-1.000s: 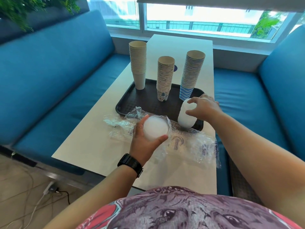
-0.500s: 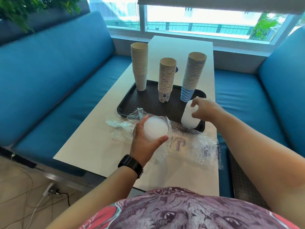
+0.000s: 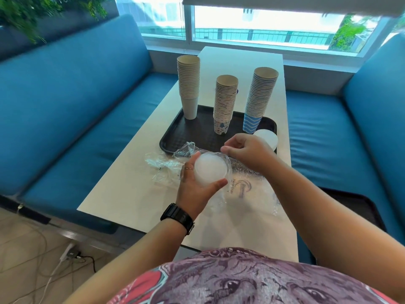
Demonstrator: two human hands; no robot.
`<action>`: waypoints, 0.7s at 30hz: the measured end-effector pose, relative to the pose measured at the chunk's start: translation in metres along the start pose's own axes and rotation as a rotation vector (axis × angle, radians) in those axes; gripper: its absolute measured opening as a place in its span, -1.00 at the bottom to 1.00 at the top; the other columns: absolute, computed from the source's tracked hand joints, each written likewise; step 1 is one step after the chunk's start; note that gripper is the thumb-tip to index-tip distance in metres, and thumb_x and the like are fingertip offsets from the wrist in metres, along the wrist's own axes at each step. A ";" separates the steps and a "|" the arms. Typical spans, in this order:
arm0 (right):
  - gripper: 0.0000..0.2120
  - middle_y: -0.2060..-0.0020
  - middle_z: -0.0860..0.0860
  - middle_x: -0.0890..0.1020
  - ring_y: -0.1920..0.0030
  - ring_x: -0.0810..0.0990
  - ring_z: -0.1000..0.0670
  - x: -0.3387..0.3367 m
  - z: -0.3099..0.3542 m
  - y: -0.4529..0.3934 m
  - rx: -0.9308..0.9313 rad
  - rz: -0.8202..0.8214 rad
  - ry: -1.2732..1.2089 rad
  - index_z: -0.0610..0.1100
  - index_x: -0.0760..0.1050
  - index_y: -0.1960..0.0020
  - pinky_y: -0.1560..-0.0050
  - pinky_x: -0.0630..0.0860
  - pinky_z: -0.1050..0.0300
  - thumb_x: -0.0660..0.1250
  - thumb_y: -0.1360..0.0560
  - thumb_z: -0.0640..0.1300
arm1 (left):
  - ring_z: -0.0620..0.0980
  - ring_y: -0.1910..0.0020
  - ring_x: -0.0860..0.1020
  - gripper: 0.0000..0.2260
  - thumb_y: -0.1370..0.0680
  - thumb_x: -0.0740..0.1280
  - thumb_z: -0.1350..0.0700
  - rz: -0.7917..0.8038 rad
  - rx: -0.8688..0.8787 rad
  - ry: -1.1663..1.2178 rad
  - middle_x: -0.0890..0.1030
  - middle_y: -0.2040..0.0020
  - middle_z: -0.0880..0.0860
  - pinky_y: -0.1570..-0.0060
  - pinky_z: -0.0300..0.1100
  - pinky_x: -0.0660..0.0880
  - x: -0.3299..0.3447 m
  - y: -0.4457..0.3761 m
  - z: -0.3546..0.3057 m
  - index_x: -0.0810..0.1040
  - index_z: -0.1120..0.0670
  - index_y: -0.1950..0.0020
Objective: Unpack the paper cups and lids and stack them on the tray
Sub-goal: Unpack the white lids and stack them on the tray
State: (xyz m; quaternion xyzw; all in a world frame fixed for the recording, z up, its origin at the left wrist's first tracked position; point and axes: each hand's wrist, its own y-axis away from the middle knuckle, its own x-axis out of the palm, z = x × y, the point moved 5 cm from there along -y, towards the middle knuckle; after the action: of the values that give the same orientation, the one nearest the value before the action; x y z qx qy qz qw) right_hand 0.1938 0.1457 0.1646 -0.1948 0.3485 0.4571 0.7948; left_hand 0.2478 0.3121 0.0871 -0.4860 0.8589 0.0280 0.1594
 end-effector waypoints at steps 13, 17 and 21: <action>-0.91 0.16 -0.15 0.63 0.18 0.56 -0.09 0.040 -0.021 0.007 0.431 0.143 -0.504 -0.16 0.57 0.10 0.20 0.55 0.08 0.36 -0.56 -0.15 | -0.03 -0.31 0.42 -0.21 -0.19 0.60 -0.22 0.001 0.051 0.062 0.34 -0.35 -0.10 -0.30 -0.07 0.49 -0.012 0.001 -0.007 0.25 -0.33 -0.30; -0.92 0.16 -0.19 0.63 0.18 0.53 -0.12 0.053 -0.026 0.011 0.445 0.176 -0.535 -0.16 0.57 0.16 0.16 0.58 0.04 0.41 -0.51 -0.18 | -0.04 -0.32 0.43 -0.21 -0.15 0.50 -0.30 -0.018 0.059 0.068 0.35 -0.35 -0.12 -0.29 -0.05 0.49 -0.014 0.000 -0.007 0.26 -0.31 -0.31; -0.93 0.18 -0.15 0.62 0.20 0.54 -0.08 0.044 -0.022 0.012 0.382 0.122 -0.484 -0.15 0.59 0.10 0.16 0.58 0.08 0.35 -0.54 -0.22 | -0.04 -0.32 0.41 -0.25 -0.17 0.53 -0.29 -0.015 0.050 0.022 0.36 -0.34 -0.11 -0.32 -0.01 0.47 -0.017 -0.003 -0.002 0.27 -0.35 -0.28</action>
State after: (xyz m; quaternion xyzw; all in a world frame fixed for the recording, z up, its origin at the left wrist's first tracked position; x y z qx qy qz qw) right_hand 0.1902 0.1638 0.1176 0.0938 0.2400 0.4630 0.8480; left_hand 0.2578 0.3245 0.0944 -0.4886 0.8573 0.0001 0.1623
